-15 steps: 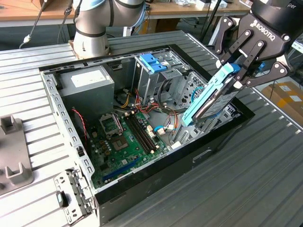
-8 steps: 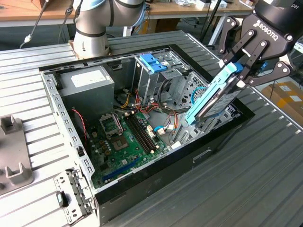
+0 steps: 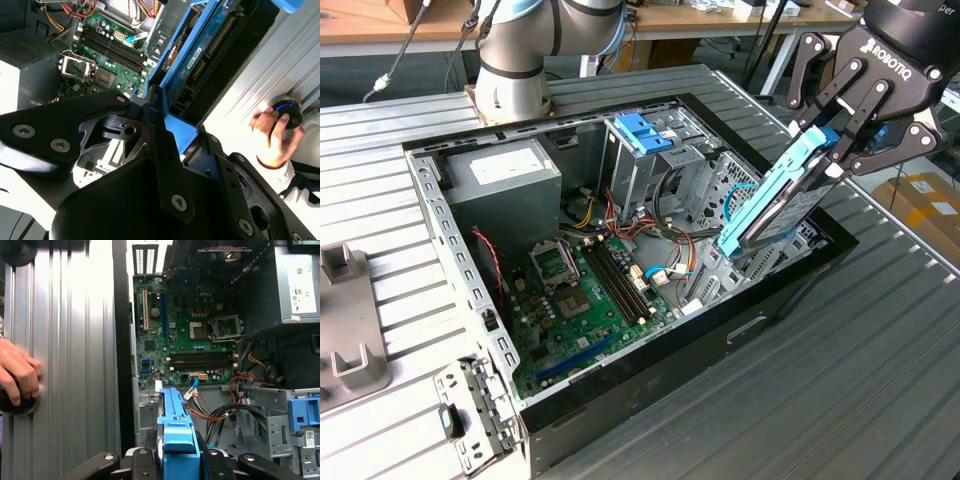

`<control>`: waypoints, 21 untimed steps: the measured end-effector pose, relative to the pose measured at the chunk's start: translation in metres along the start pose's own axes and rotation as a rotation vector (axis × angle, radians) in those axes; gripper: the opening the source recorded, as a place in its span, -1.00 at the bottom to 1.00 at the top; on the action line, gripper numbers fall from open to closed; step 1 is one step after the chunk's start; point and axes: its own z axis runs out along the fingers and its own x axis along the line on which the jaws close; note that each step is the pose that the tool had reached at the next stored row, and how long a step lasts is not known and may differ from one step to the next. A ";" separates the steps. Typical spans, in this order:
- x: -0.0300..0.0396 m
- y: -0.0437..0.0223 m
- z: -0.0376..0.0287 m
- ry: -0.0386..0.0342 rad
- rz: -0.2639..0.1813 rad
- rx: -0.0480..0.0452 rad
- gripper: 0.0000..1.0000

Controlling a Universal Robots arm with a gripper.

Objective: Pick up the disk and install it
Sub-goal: 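Insert the disk into the insertion slot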

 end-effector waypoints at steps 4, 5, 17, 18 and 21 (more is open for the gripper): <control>-0.0044 -0.0042 0.0013 0.0014 -0.022 -0.0018 -0.26; -0.0056 -0.0066 0.0015 0.0017 -0.022 -0.0019 -0.26; -0.0175 -0.0216 0.0102 0.0052 -0.024 -0.0022 -0.26; -0.0174 -0.0231 0.0118 0.0055 -0.024 -0.0022 -0.26; -0.0172 -0.0259 0.0158 0.0058 -0.024 -0.0022 -0.26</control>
